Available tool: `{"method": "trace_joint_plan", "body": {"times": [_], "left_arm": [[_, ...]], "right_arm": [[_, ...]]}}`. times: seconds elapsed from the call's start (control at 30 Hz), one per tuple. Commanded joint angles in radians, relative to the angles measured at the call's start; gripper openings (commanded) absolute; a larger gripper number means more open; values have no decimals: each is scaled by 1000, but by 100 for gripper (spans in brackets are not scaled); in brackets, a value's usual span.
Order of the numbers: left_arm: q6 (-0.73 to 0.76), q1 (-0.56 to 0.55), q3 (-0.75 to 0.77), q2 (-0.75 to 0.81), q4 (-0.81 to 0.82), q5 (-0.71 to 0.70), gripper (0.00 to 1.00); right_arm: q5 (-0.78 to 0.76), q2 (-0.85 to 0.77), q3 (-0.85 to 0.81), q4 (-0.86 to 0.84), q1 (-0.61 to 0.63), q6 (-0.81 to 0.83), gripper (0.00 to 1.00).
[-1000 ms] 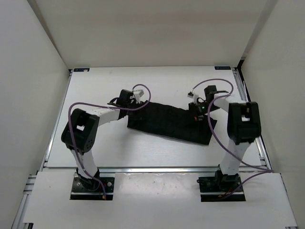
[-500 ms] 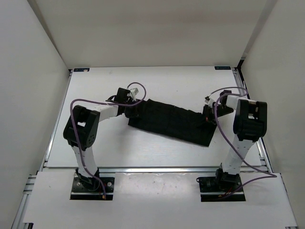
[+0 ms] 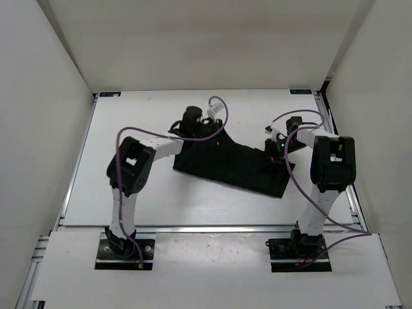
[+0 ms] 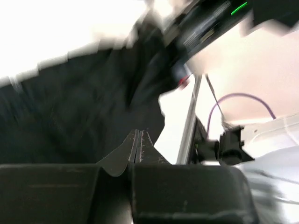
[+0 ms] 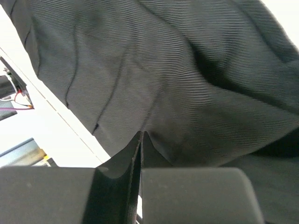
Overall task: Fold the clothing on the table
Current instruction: Fold the skirt
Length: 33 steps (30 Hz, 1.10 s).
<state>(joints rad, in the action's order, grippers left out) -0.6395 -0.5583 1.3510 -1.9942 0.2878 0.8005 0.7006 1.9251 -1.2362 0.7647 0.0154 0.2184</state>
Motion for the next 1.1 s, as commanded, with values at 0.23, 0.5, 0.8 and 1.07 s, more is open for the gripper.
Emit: {"method": "trace_joint_plan", "body": {"times": [0.23,0.5,0.8,1.07], "left_arm": [[49,-23,127,-282,-278,10,0],[168,-5,174,-141,-362,-158,0],[302,-66,149,116,-455,-306,0],[573,-135,183,8,-782,-463,12]], "right_arm": [[-52,109,-166,64,-80,19,0],[-57,77,-168,87,-63,9,0],[220,-220,21,36,-227,-152,35],[290,-474,354,-185,-353,-433,99]]}}
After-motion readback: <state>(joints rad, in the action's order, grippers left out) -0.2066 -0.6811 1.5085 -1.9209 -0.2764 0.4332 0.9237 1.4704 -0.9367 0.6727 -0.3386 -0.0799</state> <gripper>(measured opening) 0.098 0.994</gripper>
